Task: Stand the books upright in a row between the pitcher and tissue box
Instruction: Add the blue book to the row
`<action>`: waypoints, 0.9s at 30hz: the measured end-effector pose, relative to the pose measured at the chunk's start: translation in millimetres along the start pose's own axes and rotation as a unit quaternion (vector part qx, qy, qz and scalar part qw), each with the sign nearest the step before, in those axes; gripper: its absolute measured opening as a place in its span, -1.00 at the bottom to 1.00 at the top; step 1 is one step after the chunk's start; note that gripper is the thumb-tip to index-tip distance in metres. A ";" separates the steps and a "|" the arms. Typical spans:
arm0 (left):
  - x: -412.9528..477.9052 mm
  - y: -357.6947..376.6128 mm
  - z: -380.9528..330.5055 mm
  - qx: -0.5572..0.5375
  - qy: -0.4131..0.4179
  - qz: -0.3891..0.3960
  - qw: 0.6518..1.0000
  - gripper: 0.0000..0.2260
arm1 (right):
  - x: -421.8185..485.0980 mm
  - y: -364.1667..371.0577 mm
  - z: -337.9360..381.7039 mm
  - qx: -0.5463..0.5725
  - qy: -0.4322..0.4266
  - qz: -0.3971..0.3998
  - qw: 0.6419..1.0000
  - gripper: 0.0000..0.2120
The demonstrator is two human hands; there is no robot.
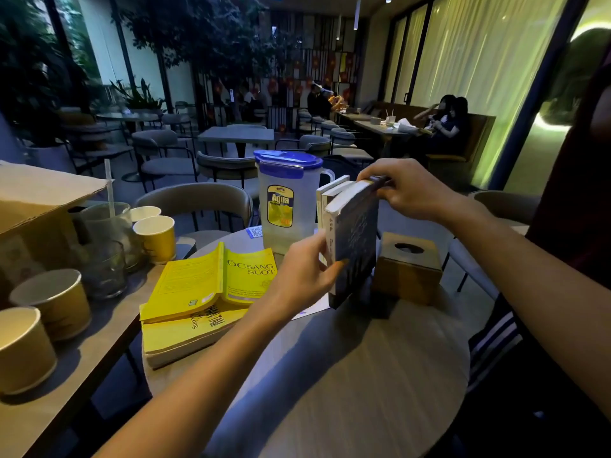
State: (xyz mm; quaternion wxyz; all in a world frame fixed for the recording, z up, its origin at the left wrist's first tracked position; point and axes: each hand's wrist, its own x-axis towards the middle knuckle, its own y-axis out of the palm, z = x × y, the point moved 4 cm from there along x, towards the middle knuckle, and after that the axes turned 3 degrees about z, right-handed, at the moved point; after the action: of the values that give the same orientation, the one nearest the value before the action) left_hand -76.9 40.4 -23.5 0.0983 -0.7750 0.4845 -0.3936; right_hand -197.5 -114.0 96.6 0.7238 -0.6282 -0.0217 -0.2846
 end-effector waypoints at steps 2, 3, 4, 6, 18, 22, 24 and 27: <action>6.3 10.7 6.4 0.009 -0.001 -0.006 1.000 -0.72 | 1.0 4.5 -9.2 -0.003 0.010 -0.004 1.000 -0.62; 8.6 16.0 9.8 0.008 -0.004 -0.006 1.000 -0.71 | 1.2 7.3 -13.6 -0.005 0.016 -0.005 1.000 -0.63; 11.0 21.4 12.6 0.003 -0.007 -0.006 1.000 -0.70 | 1.4 10.0 -17.9 -0.005 0.021 -0.006 1.000 -0.63; 13.0 30.6 15.8 -0.004 -0.009 -0.010 1.000 -0.69 | 2.5 14.8 -25.3 -0.002 0.034 -0.006 0.999 -0.65; 31.3 46.2 20.9 0.053 -0.046 -0.006 0.998 -0.61 | 16.3 38.0 -61.4 0.031 0.104 0.010 0.994 -0.67; 37.4 45.4 22.7 0.108 -0.056 -0.004 0.993 -0.66 | 20.2 43.6 -69.9 0.038 0.122 0.003 0.992 -0.69; 40.6 44.8 26.6 0.139 -0.059 -0.004 0.988 -0.63 | 23.0 45.2 -70.5 0.037 0.118 0.001 0.992 -0.70; 45.2 41.5 30.6 0.189 -0.075 0.007 0.979 -0.63 | 27.3 45.3 -71.0 0.031 0.114 -0.001 0.993 -0.72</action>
State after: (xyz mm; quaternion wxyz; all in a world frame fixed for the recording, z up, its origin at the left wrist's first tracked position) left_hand -73.3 -25.3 -43.0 0.2815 -0.7667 0.3980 -0.4177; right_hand -177.9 -187.7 51.8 0.7407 -0.5685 0.0520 -0.3543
